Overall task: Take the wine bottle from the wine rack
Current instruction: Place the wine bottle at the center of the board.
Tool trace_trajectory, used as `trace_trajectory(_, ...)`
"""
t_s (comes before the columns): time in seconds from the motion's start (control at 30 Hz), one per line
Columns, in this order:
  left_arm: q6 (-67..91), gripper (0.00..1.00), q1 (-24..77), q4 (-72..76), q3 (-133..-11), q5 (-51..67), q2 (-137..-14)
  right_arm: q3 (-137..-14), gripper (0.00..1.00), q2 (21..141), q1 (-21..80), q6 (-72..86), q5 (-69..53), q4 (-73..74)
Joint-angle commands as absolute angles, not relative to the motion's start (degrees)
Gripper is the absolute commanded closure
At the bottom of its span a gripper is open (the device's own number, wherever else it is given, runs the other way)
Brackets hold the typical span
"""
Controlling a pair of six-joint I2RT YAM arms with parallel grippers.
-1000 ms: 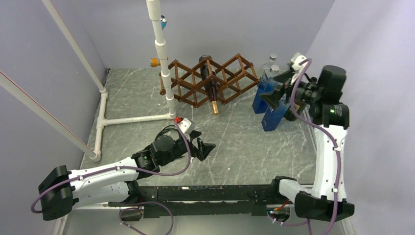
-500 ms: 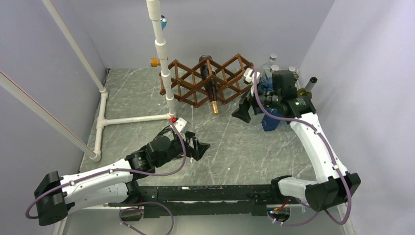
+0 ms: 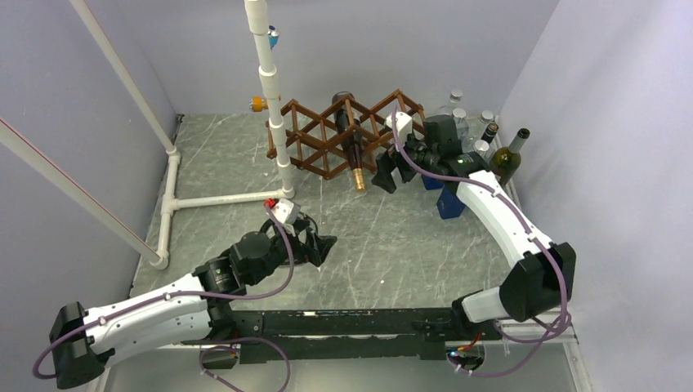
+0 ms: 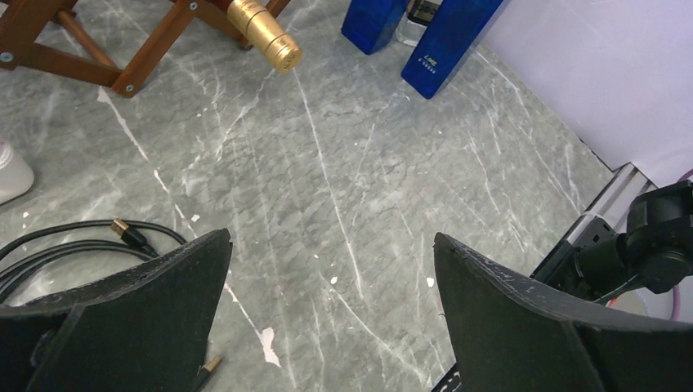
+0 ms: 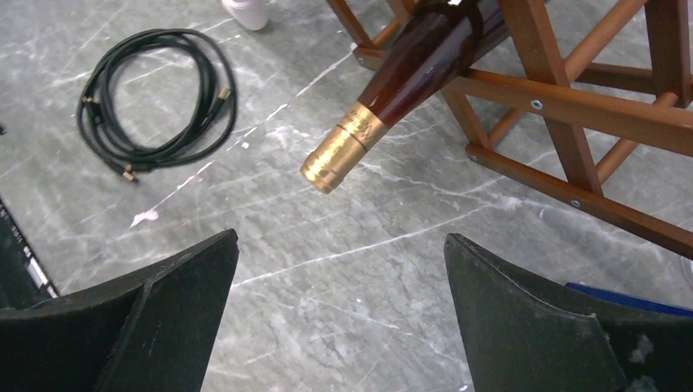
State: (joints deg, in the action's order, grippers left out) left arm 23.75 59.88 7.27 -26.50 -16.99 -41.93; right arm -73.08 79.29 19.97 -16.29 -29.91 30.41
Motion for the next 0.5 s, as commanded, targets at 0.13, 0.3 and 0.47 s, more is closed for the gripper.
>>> trace_trajectory(0.13, 25.2, 0.01, 59.5, 6.8, -24.3, -20.5, -37.7, -72.7, 0.0, 84.2, 21.6, -3.7, -17.4, 17.4)
trace_trajectory(0.3, 25.4, 0.01, 59.4, 6.1, -23.6, -21.8, -36.5, -72.1, 0.0, 86.5, 22.1, 2.5, -11.4, 11.7)
trace_trajectory(0.47, 25.8, 0.01, 59.4, 5.6, -23.0, -22.7, -35.6, -72.7, 0.0, 89.4, 22.3, 7.4, -7.6, 8.9)
